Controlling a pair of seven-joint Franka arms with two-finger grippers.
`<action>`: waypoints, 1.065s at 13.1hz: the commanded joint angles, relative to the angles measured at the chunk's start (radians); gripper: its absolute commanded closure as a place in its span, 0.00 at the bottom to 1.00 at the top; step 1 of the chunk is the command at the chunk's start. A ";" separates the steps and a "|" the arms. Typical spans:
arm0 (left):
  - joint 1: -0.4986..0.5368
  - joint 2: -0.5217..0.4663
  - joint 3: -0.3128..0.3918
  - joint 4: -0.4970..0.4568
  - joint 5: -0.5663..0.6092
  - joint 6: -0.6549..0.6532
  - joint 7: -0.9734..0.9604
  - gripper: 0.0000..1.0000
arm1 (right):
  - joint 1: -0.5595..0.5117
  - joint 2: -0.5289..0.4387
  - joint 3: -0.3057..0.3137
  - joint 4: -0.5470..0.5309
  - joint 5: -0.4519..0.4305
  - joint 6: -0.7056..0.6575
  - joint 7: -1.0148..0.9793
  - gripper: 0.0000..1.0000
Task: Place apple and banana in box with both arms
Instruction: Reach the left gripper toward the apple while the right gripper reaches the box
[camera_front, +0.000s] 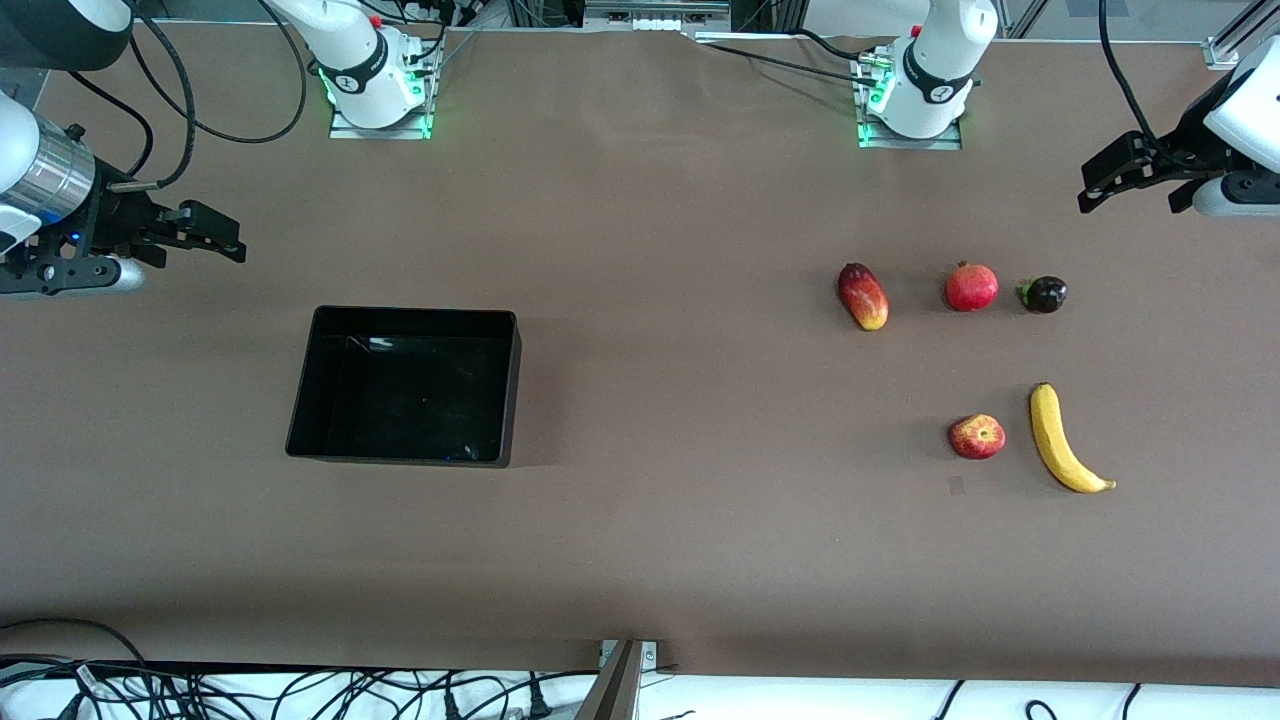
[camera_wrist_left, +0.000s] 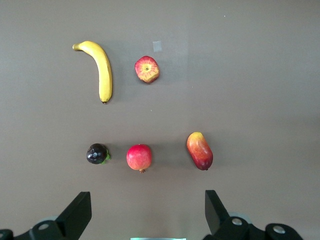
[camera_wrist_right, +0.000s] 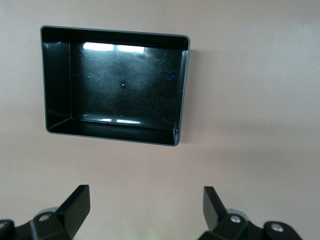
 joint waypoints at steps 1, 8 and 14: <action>-0.005 -0.006 0.003 -0.021 -0.014 0.001 -0.007 0.00 | 0.004 0.012 -0.002 0.036 -0.018 -0.024 -0.013 0.00; -0.006 0.009 0.005 -0.048 -0.014 0.052 -0.007 0.00 | 0.001 0.018 -0.007 0.039 -0.021 -0.027 -0.018 0.00; -0.002 0.110 0.011 -0.085 -0.014 0.223 -0.007 0.00 | -0.001 0.136 -0.008 -0.091 -0.039 0.130 0.005 0.00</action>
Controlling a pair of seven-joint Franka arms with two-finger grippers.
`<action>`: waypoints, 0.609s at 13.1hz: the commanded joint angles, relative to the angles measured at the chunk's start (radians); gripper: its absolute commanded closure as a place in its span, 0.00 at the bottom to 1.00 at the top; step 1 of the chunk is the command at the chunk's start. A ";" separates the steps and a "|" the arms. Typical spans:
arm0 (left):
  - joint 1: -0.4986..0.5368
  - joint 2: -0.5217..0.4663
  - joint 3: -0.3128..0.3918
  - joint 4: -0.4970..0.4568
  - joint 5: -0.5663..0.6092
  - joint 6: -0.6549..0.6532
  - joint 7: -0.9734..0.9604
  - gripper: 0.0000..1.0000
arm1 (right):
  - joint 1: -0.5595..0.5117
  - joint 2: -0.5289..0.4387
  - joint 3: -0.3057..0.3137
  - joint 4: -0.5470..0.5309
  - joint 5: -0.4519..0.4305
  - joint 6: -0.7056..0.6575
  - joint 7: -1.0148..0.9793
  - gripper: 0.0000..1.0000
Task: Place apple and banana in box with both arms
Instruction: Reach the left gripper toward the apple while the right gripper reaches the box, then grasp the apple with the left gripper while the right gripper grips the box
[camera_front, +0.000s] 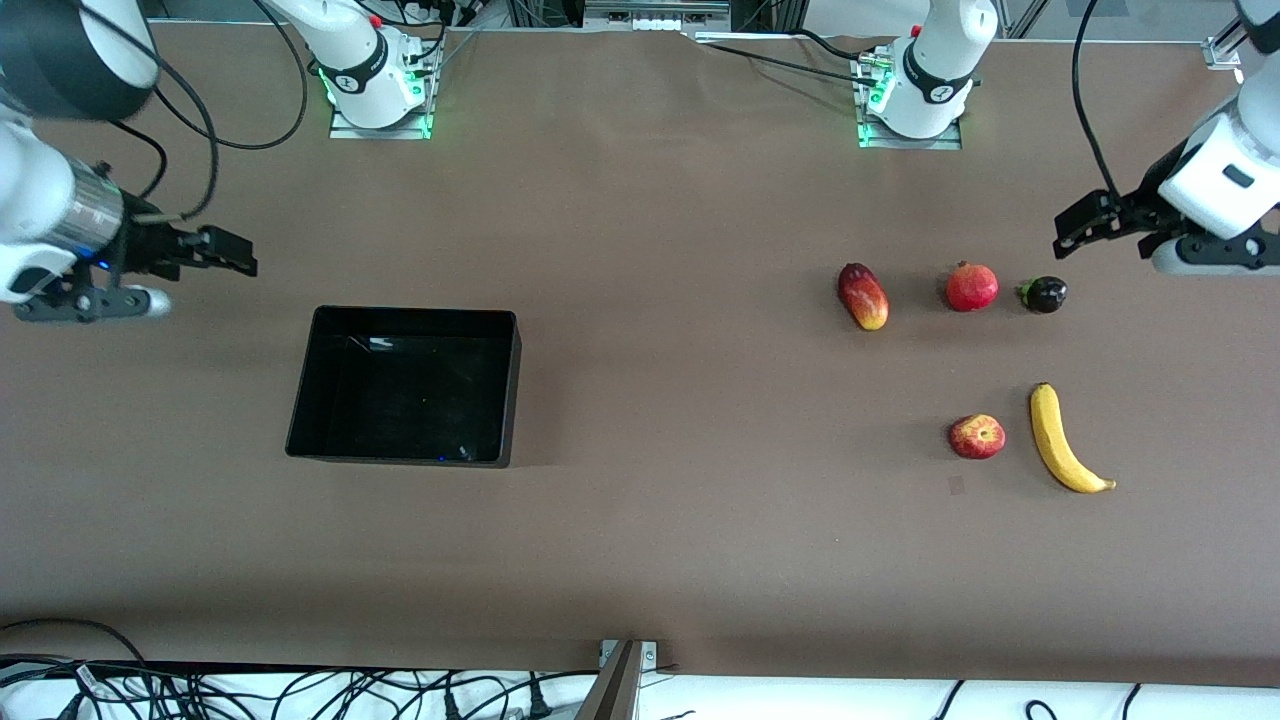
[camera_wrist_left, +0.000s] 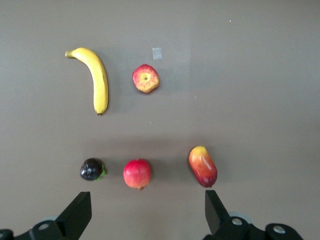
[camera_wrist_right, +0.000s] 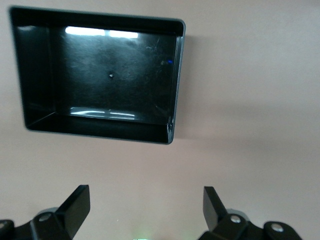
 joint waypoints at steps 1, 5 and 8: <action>0.001 0.081 0.007 -0.002 -0.014 0.098 -0.007 0.00 | -0.004 0.071 -0.004 -0.100 -0.018 0.160 0.016 0.00; 0.011 0.259 0.007 -0.025 -0.014 0.318 -0.004 0.00 | -0.022 0.140 -0.007 -0.291 -0.018 0.491 0.011 0.00; 0.019 0.367 0.010 -0.082 -0.014 0.572 0.000 0.00 | -0.039 0.197 -0.007 -0.348 -0.018 0.637 0.006 0.00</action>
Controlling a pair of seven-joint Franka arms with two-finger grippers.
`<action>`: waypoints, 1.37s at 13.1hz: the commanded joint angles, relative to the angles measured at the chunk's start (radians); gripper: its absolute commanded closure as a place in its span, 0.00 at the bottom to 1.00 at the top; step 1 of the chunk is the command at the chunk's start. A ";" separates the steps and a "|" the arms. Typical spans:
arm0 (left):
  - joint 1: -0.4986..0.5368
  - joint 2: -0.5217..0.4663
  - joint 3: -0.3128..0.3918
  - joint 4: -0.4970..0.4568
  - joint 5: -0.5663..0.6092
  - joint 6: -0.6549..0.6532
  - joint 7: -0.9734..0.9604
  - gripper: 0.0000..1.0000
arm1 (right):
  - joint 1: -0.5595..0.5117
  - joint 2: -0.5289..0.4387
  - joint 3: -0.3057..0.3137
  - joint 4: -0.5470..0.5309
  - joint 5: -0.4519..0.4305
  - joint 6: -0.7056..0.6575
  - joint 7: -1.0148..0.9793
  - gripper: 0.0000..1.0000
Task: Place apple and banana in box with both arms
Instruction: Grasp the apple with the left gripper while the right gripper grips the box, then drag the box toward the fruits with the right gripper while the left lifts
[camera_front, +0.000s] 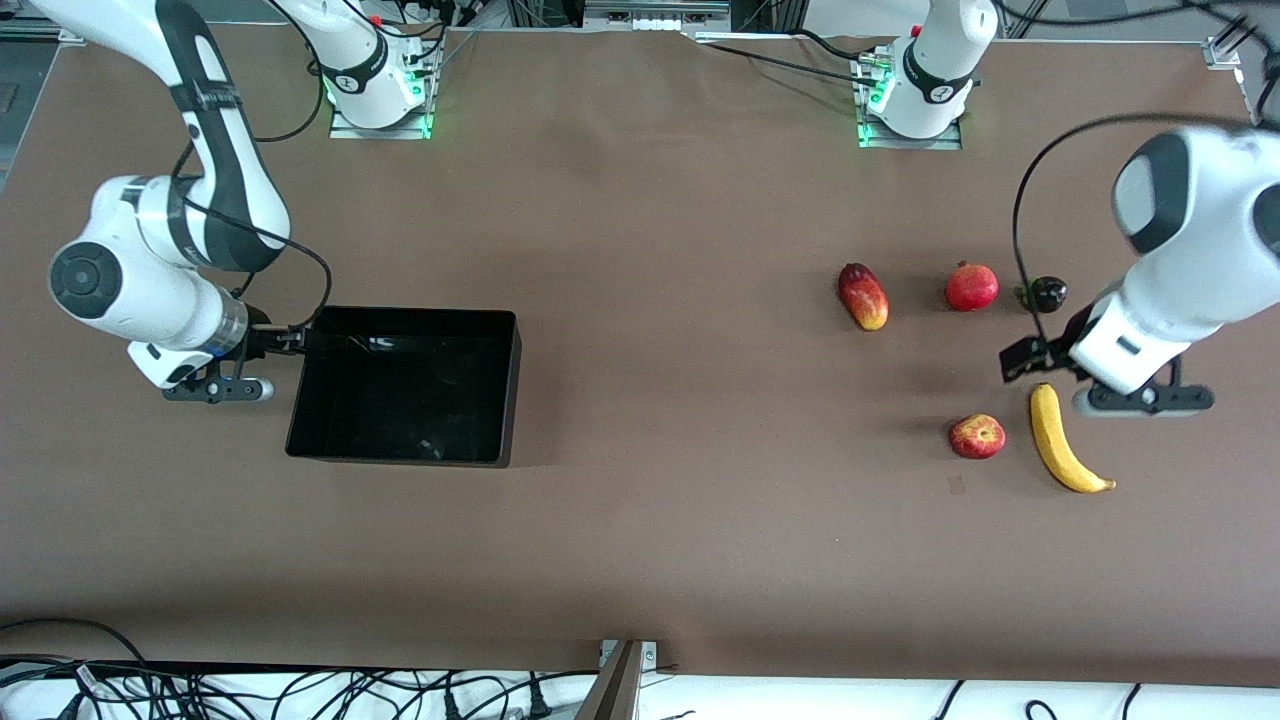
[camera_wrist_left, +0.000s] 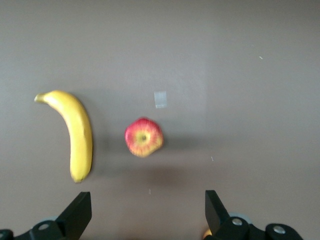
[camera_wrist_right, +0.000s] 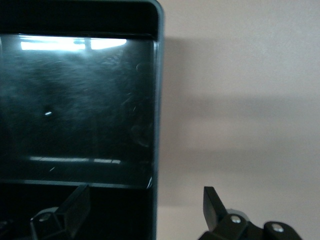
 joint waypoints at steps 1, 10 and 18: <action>0.008 0.097 -0.001 -0.016 -0.014 0.162 -0.002 0.00 | -0.025 0.018 0.006 -0.066 -0.013 0.115 -0.002 0.00; 0.025 0.327 0.001 -0.034 -0.008 0.504 -0.002 0.00 | -0.030 0.027 0.010 -0.128 -0.007 0.192 -0.001 1.00; 0.039 0.355 0.002 -0.112 0.001 0.638 0.014 0.00 | 0.089 0.027 0.157 0.198 0.066 -0.068 0.012 1.00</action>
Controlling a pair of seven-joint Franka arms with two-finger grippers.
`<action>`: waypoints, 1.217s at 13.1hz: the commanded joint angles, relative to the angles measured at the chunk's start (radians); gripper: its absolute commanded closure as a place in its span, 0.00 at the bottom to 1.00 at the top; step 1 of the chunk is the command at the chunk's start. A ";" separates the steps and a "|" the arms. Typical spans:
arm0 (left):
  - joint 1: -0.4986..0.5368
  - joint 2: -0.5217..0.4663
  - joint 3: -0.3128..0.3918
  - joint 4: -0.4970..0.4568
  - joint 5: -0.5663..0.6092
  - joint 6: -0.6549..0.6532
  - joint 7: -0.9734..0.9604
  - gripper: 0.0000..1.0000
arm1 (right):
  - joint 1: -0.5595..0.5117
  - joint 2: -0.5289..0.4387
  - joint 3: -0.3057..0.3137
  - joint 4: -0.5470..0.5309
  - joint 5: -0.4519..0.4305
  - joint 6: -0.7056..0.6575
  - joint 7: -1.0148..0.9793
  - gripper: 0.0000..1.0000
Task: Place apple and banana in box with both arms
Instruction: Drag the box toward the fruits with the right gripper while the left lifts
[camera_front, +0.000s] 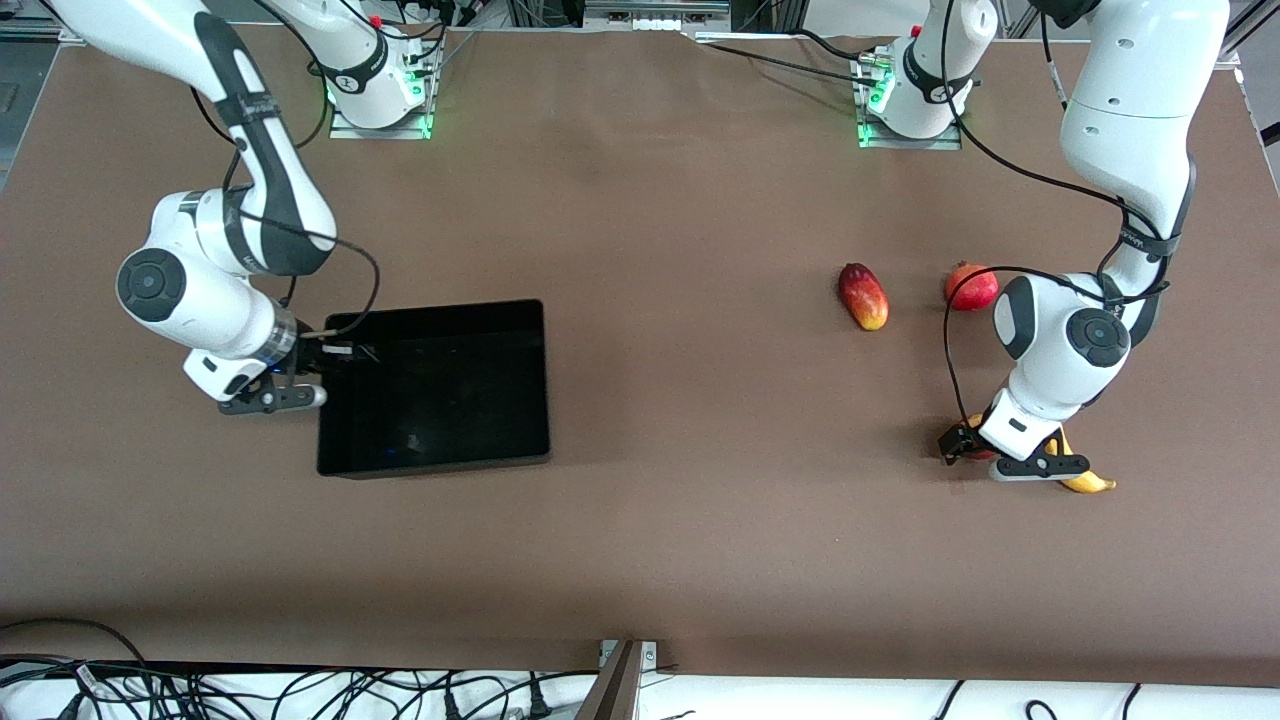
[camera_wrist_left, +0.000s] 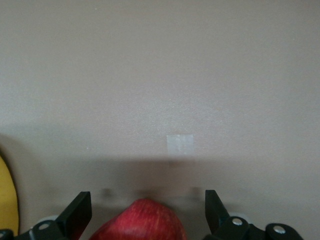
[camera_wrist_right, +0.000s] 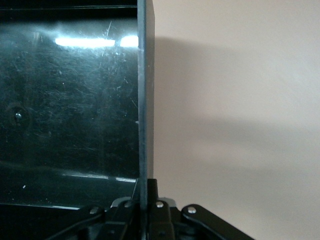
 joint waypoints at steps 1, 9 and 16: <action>0.013 -0.019 0.000 -0.043 0.002 0.021 0.016 0.00 | 0.107 0.024 0.009 0.113 0.058 -0.063 0.082 1.00; 0.013 -0.035 0.002 -0.106 0.001 0.079 0.013 1.00 | 0.452 0.292 0.017 0.398 0.060 -0.037 0.617 1.00; -0.060 -0.335 0.000 -0.113 -0.004 -0.397 -0.114 1.00 | 0.577 0.421 0.009 0.480 0.051 0.054 0.748 1.00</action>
